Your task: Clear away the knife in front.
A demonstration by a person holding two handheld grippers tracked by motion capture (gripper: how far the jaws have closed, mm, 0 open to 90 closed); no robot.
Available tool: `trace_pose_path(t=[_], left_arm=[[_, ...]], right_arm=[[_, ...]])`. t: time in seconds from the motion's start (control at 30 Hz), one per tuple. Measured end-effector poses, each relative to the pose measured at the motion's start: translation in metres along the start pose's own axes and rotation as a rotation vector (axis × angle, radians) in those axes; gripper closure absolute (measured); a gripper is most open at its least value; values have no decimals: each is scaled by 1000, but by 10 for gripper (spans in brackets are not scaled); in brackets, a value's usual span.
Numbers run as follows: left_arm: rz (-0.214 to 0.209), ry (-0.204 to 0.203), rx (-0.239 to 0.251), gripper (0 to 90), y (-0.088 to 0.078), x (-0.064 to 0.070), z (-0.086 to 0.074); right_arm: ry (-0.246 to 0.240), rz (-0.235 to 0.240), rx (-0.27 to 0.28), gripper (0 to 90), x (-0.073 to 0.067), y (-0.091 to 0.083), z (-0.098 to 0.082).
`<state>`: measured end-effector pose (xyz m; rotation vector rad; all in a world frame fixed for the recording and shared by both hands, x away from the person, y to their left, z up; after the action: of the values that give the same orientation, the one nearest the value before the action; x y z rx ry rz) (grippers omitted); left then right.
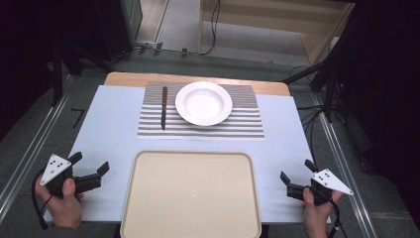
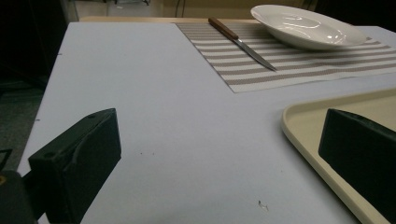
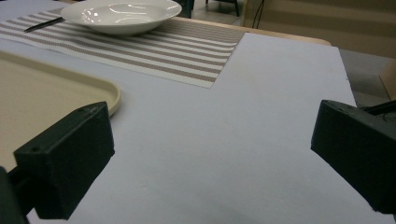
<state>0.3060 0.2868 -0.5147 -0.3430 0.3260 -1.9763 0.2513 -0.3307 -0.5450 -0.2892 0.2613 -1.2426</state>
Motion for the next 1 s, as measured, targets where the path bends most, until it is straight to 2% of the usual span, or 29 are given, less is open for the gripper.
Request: trace_pose_path(t=[0.23,0.3,0.47,0.53,0.67,0.77,1.0], left_arm=[[0,-1,-2,0,0,8,12],[-16,3,3,0,1,14,21],[-34,-3,-1,0,4,23,31],[-47,10,-10,0,8,30,38],[-60,13,-17,0,12,35,47],[-77,27,-14,0,19,41,60],[-98,32,-17,0,33,50,78]], right_arm=[[2,0,6,0,0,0,0],[-1,-1,7,0,0,0,-1],[-10,0,6,0,-1,0,-1],[-8,1,6,0,-1,0,-1],[-10,1,7,0,-1,0,-1],[-10,4,10,0,-2,0,-1],[-12,6,13,0,-2,0,-1]])
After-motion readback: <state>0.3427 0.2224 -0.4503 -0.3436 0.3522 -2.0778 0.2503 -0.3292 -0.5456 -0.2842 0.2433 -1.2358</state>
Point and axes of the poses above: each handheld gripper's, and its own axes: y roughly forward along the jaws, z roughly out of its top, x roughly to its right, the point moved 7 cm from there along y, roughly forward along the jaws, and after that the axes turned 1 degree about y, right-handed, at the moved point
